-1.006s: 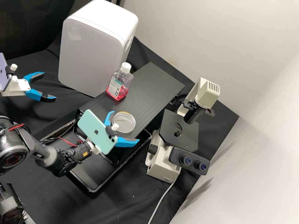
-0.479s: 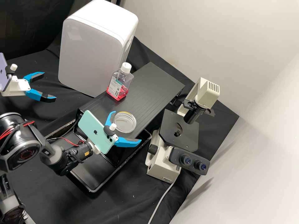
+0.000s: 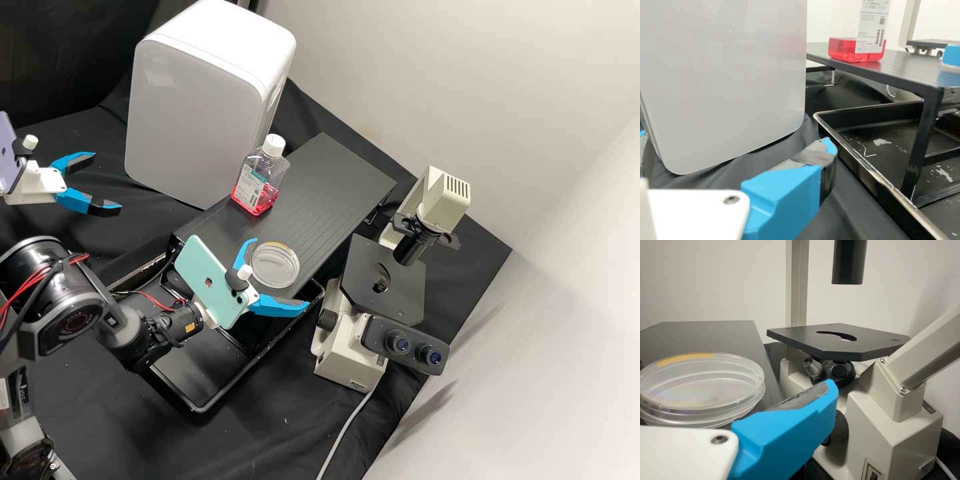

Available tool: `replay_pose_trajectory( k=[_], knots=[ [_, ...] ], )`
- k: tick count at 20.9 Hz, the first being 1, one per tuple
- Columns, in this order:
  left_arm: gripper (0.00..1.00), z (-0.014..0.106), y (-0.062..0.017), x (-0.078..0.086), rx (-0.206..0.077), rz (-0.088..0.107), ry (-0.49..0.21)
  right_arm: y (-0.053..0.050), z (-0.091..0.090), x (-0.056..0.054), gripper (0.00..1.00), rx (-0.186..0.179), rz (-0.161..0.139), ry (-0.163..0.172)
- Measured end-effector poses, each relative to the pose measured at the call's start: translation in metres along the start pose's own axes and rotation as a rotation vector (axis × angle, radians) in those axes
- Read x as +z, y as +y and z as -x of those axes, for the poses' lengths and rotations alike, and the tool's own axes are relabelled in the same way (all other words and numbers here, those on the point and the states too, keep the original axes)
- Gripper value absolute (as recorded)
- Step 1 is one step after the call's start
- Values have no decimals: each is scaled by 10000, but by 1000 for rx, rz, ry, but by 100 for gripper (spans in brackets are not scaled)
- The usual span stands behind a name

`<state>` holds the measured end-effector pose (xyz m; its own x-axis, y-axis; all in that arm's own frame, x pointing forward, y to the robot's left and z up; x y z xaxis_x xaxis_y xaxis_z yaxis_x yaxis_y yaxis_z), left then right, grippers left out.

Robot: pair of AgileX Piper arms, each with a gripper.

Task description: Place the lid on the petri dish

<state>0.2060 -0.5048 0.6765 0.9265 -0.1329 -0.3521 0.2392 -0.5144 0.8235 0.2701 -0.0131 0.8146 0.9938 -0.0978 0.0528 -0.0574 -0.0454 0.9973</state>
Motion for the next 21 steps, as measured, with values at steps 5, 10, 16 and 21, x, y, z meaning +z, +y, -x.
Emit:
replay_pose_trajectory(
  k=[5, 10, 16, 21],
  knots=[
    [100, 0, 0, 0, 0, 0, 0, -8, -4, -1, 0, 10, -5, 3],
    [100, 1, 6, 1, 2, 1, -1, -7, -4, -1, 0, 12, -6, 2],
    [100, 1, 6, 1, 2, 1, -1, -5, -8, 12, 0, 23, -10, -1],
    [100, 1, 6, 1, 2, 1, -1, -3, -9, 19, 0, 27, -13, -7]
  ],
)
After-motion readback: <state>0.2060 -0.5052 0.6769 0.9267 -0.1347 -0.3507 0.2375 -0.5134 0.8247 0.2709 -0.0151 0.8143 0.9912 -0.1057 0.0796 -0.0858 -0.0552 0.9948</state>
